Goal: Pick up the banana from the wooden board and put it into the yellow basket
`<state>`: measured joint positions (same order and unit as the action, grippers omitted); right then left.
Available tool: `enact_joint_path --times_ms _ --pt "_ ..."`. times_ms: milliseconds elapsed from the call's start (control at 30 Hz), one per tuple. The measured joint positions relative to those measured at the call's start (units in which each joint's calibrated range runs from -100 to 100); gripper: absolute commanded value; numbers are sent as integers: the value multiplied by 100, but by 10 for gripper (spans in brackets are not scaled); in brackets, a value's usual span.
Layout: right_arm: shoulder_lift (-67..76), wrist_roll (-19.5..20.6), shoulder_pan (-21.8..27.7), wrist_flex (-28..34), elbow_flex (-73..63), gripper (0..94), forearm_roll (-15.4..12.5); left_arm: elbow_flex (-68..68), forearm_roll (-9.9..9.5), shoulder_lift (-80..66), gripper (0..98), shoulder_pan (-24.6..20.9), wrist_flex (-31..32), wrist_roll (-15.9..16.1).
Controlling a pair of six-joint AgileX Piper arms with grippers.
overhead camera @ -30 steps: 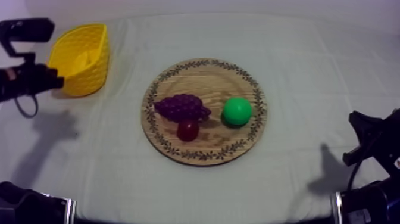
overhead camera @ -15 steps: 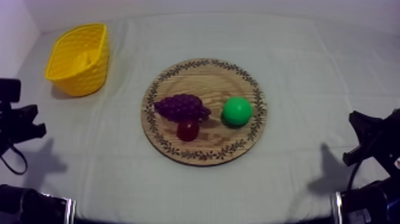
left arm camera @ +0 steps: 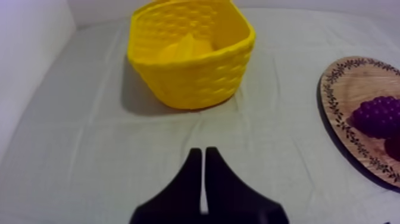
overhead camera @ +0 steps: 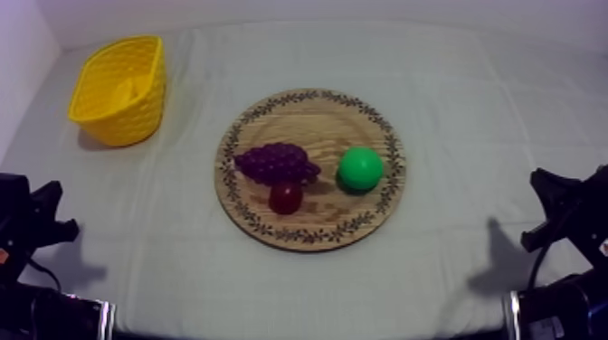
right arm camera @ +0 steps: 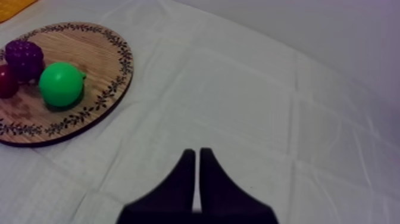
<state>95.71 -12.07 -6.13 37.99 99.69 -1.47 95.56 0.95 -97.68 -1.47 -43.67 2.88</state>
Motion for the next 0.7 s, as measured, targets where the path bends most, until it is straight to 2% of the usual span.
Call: enact_joint_path --times_ms 133,267,367,500,700 --pt "0 0 0 0 0 5 0 132 -161 -184 1 42 198 -247" --pt "0 0 0 0 0 5 0 363 -278 -202 1 59 816 -578" --pt "0 0 0 0 0 5 0 401 -296 -209 1 63 1139 -815" --pt "0 0 0 0 0 5 0 414 -301 -209 1 63 1204 -1079" --pt "0 0 0 0 0 5 0 418 -306 -215 1 63 1227 -1190"
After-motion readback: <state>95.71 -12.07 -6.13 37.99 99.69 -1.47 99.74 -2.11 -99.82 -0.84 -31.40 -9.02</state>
